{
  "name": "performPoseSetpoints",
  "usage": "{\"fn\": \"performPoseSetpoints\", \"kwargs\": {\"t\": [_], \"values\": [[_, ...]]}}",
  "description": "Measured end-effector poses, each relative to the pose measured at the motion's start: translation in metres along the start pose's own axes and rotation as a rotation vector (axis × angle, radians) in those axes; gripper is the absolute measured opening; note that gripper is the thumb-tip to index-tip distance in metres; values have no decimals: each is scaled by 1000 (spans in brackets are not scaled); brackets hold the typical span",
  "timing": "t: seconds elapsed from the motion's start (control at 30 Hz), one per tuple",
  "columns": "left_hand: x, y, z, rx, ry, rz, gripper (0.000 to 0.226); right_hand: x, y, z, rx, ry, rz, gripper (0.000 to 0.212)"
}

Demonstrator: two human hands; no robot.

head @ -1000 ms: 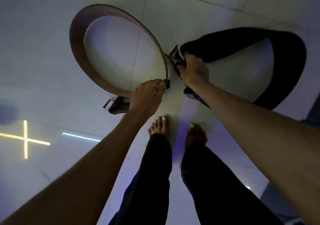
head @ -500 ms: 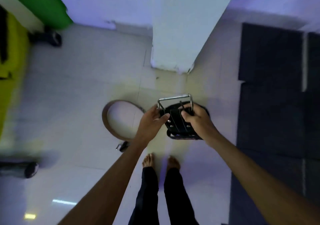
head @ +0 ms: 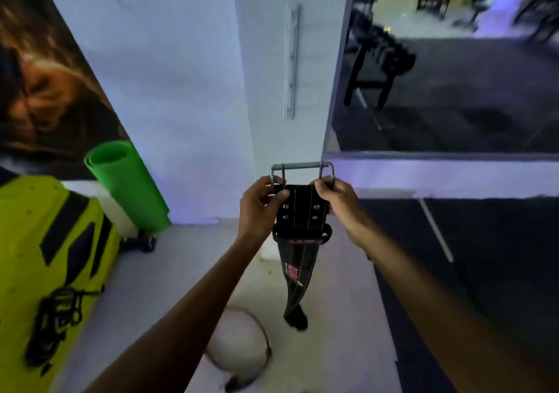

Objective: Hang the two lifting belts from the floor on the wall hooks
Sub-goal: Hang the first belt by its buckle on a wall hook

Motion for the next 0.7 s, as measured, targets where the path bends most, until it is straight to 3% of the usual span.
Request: {"fn": "performPoseSetpoints", "kwargs": {"t": [0.3, 0.43, 0.53, 0.7], "values": [[17, -42, 210, 171, 277, 90, 8, 72, -22, -211, -40, -394, 163, 23], [20, -51, 285, 169, 374, 175, 9, 90, -37, -269, -92, -414, 231, 25], [25, -57, 330, 195, 419, 231, 4, 101, -43, -305, -159, -459, 222, 28], [38, -68, 390, 243, 508, 323, 10, 121, -48, -327, -108, -618, 87, 13]]}}
Point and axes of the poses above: each hand's wrist, its own x-axis away from the middle knuckle, its own y-axis out of the palm, z = x × y, the point moved 6 cm from there along -x, towards the middle knuckle, and after that the axes turned 2 degrees about -z, right-handed, at the moved point
